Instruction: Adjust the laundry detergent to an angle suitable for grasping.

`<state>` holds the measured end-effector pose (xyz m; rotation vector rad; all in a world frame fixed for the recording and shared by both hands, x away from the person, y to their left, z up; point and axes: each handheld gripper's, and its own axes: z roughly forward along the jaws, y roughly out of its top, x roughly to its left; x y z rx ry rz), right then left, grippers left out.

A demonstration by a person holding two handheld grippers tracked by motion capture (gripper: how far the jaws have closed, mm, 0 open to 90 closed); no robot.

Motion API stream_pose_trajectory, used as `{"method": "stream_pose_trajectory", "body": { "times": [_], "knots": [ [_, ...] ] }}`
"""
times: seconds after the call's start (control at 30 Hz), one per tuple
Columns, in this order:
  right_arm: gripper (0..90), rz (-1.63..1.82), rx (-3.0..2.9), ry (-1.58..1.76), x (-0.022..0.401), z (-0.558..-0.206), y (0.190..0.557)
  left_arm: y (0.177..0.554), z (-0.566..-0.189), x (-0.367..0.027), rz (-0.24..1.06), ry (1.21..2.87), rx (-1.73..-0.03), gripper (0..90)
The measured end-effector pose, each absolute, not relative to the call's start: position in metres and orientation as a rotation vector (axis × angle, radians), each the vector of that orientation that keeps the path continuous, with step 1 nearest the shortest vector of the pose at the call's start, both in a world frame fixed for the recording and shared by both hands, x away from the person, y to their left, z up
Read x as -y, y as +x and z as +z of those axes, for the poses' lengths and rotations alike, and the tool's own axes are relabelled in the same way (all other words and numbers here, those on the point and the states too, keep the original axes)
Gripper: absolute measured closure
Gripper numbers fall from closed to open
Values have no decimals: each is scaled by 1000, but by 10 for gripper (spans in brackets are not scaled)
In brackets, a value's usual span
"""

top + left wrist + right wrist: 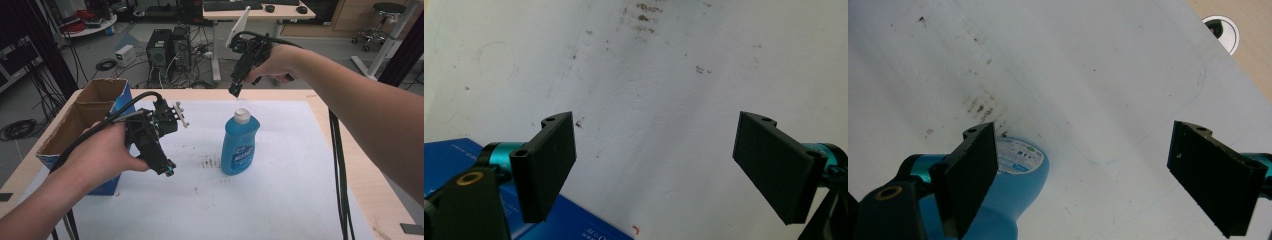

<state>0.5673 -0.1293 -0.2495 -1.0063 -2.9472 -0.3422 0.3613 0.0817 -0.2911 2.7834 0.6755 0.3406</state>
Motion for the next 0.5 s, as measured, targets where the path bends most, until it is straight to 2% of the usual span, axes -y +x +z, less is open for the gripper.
{"method": "stream_pose_trajectory", "body": {
  "times": [0.5],
  "knots": [
    [125,-360,2951,-1001,132,-246,567,361,-287,-81,341,2760,-676,175]
  ]
}}
